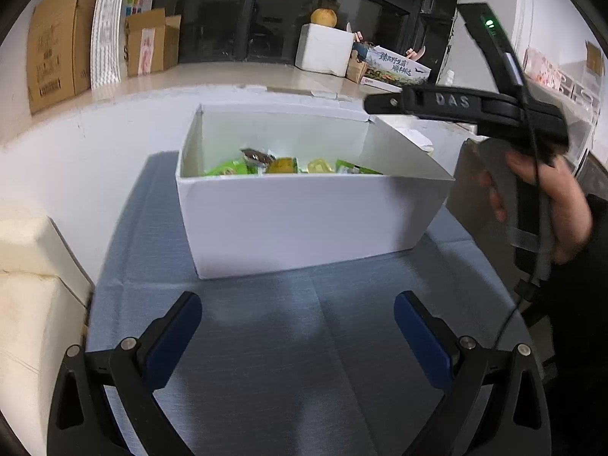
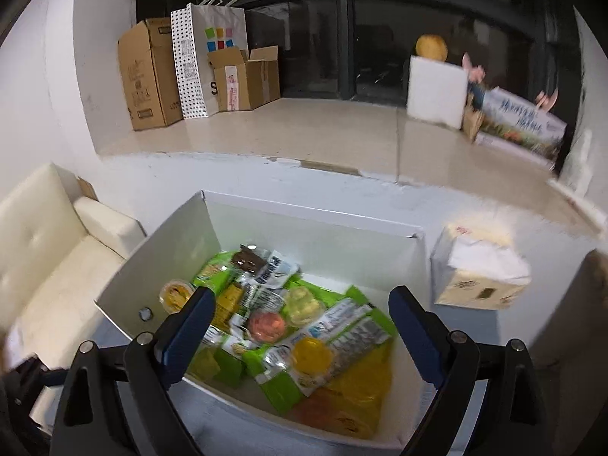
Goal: Organize snacks
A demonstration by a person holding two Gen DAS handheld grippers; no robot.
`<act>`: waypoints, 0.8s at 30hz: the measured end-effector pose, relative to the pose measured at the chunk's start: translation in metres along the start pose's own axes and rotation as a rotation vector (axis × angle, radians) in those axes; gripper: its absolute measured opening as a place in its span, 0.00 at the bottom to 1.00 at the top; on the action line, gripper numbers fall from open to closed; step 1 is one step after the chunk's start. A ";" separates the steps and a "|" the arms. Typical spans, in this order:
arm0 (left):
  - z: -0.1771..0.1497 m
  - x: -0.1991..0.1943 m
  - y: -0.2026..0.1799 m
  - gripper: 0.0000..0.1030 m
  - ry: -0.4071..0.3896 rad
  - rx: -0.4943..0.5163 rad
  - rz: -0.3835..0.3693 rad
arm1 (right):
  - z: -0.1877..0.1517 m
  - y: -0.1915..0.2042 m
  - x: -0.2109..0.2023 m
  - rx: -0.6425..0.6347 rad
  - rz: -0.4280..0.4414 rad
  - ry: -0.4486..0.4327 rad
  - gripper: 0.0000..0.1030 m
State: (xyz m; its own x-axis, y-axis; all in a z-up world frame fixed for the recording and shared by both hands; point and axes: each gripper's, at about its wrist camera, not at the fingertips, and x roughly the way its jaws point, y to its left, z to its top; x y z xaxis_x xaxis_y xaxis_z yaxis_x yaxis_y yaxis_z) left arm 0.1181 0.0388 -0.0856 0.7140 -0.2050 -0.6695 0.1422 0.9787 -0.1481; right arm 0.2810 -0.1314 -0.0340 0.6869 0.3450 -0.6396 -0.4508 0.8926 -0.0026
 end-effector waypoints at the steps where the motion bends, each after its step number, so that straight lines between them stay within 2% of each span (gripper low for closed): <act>1: 0.002 -0.003 -0.001 1.00 -0.011 0.010 0.013 | -0.001 0.005 -0.007 -0.025 -0.036 -0.015 0.93; 3: 0.007 -0.009 -0.004 1.00 -0.035 0.027 0.032 | -0.005 0.015 -0.027 -0.087 -0.114 -0.065 0.93; 7: 0.018 -0.024 -0.008 1.00 -0.073 0.022 0.024 | -0.013 0.034 -0.063 -0.170 -0.283 -0.134 0.93; 8: 0.020 -0.028 -0.009 1.00 -0.082 0.017 0.031 | -0.016 0.038 -0.073 -0.179 -0.300 -0.146 0.93; 10: 0.027 -0.034 -0.012 1.00 -0.089 0.006 0.068 | -0.021 0.040 -0.093 -0.159 -0.274 -0.160 0.93; 13: 0.034 -0.047 -0.017 1.00 -0.104 -0.003 0.105 | -0.027 0.036 -0.119 -0.085 -0.160 -0.150 0.93; 18: 0.033 -0.070 -0.026 1.00 -0.132 -0.013 0.060 | -0.051 0.026 -0.154 0.020 -0.015 -0.125 0.93; 21: 0.029 -0.079 -0.033 1.00 -0.124 -0.004 0.063 | -0.071 0.026 -0.169 0.076 0.002 -0.113 0.93; 24: 0.020 -0.089 -0.044 1.00 -0.114 0.029 0.130 | -0.093 0.022 -0.180 0.148 -0.016 -0.099 0.94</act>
State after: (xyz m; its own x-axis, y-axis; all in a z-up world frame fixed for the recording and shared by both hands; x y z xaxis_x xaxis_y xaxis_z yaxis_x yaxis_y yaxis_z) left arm 0.0619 0.0146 -0.0053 0.8005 -0.0757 -0.5945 0.0622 0.9971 -0.0432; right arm 0.0946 -0.2012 0.0091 0.7492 0.3509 -0.5618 -0.3557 0.9286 0.1056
